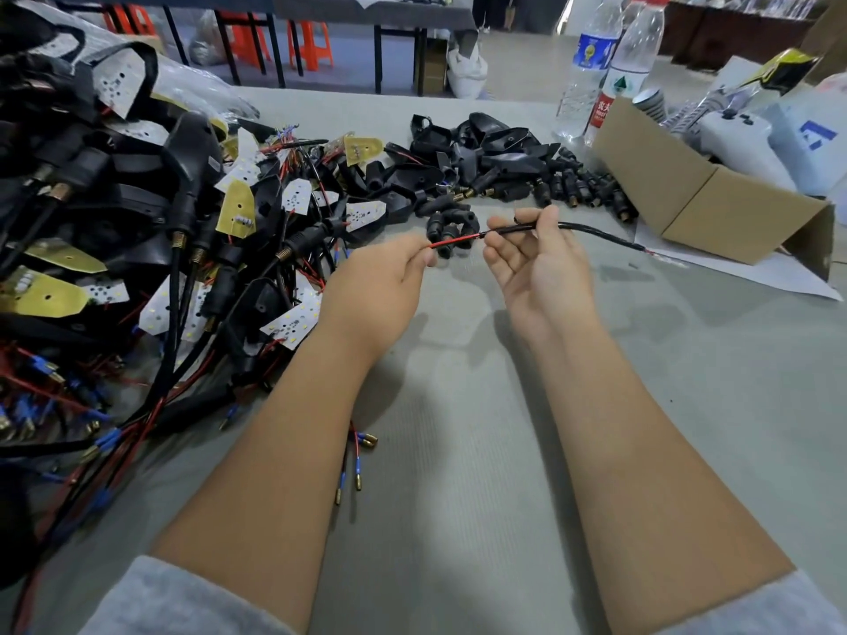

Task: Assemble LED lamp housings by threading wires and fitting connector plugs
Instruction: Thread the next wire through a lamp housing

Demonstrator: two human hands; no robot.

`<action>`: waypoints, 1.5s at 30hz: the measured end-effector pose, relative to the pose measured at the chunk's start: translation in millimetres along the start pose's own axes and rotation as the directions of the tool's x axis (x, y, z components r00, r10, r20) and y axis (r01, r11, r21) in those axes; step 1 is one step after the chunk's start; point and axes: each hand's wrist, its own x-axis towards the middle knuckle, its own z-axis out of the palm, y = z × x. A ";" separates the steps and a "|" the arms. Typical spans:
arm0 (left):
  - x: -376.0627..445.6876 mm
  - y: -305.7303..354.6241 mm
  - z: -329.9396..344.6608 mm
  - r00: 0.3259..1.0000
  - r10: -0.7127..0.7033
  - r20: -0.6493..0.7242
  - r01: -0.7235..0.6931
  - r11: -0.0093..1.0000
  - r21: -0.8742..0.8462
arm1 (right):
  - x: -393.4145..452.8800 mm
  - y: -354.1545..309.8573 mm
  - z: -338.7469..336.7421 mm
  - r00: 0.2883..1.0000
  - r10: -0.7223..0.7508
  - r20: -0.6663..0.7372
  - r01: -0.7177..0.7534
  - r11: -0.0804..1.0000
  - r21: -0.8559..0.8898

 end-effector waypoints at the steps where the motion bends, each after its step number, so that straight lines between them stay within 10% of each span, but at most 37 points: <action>1: 0.0 -0.1 -0.2 1.000 -0.009 0.005 0.009 1.000 0.002 | 0.2 0.3 0.4 1.000 0.001 -0.014 -0.001 1.000 0.008; 7: 0.2 -1.1 1.0 1.000 -0.017 -0.022 0.018 1.000 0.011 | -1.9 0.4 2.2 0.999 0.019 0.036 -0.021 0.999 0.033; 13: 0.0 -1.2 3.6 1.000 0.022 -0.013 -0.022 0.999 -0.023 | -9.2 12.2 10.7 0.993 0.021 0.115 0.034 0.888 -0.458; 21: 8.7 -7.8 2.7 0.984 -0.154 -0.086 0.135 0.972 -0.192 | -7.0 19.4 11.8 0.988 -0.153 -0.002 0.112 0.730 -0.674; 27: 8.4 -9.6 4.1 0.986 -0.159 -0.052 0.148 0.976 -0.162 | 7.3 34.9 17.9 0.972 -0.079 0.223 0.235 0.210 -0.949; 34: 8.9 -6.5 5.0 0.979 -0.206 -0.007 0.201 0.961 -0.189 | 12.0 21.9 31.9 0.990 -0.058 0.127 0.133 0.657 -0.742; 41: 18.0 -2.6 2.8 0.876 -0.466 -0.125 0.297 0.725 -0.621 | 52.5 22.9 50.3 0.910 -0.065 0.409 0.407 -0.035 -0.913; 45: 18.5 -3.4 5.0 0.857 -0.486 -0.170 0.350 0.792 -0.500 | 81.0 34.0 66.2 0.888 0.027 0.459 0.456 -0.186 -0.871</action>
